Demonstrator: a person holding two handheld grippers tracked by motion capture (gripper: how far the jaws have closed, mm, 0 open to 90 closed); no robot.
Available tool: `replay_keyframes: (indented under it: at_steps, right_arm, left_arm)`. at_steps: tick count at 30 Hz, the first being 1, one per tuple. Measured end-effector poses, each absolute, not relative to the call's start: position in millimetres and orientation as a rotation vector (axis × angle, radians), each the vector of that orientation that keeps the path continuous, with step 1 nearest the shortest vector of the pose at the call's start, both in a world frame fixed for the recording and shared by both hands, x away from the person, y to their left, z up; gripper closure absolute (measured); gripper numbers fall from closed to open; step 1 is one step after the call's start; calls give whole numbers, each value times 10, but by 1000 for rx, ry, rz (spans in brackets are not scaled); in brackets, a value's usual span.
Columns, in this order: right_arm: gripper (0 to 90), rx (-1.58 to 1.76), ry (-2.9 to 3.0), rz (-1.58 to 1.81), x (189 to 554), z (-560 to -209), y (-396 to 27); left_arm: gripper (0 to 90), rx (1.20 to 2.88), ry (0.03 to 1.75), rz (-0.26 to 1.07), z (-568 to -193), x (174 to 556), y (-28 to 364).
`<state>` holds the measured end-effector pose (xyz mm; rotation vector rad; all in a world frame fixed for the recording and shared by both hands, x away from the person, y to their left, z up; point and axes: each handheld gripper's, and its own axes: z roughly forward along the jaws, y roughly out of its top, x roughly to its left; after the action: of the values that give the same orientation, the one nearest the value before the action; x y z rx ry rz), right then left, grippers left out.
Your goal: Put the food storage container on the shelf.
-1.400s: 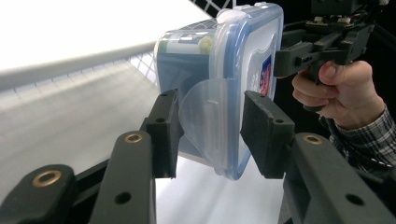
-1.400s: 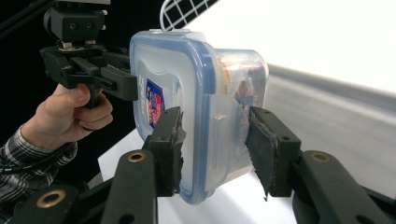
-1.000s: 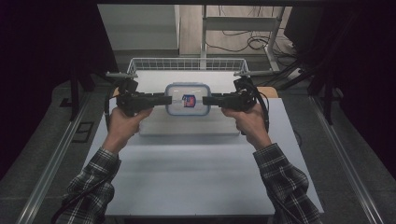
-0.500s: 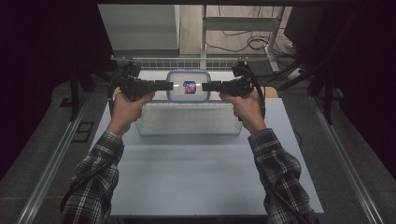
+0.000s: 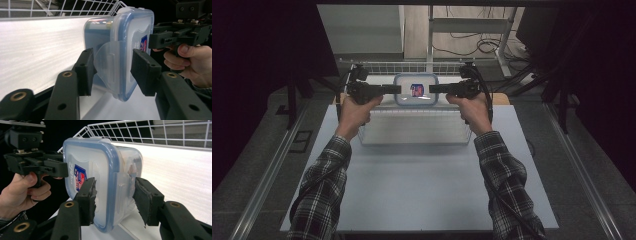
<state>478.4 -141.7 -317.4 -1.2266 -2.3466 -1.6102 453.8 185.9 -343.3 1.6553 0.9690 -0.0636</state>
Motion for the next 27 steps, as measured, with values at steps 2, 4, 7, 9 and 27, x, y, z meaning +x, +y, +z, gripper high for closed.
replay_keyframes:
  at_steps: [2,4,7,9,27]
  right_arm:
    - [514,-1237,-2347,-1608,4790,-3178,-1412]
    - [514,-1252,-2339,-1604,4791,-3177,-1408]
    - [508,-1265,-2350,-1599,4790,-3169,-1394]
    - [508,-1272,-2353,-1600,4788,-3167,-1392]
    - [488,-1357,-2398,-1624,4810,-3151,-1396]
  left_arm:
    - [510,1663,975,-52,-3422,4542,1841]
    - [503,1680,981,-34,-3411,4548,1824]
    - [493,1694,983,-23,-3402,4571,1806]
    - [489,1694,984,-23,-3403,4580,1801]
    - [475,1696,1011,-5,-3430,4631,1773]
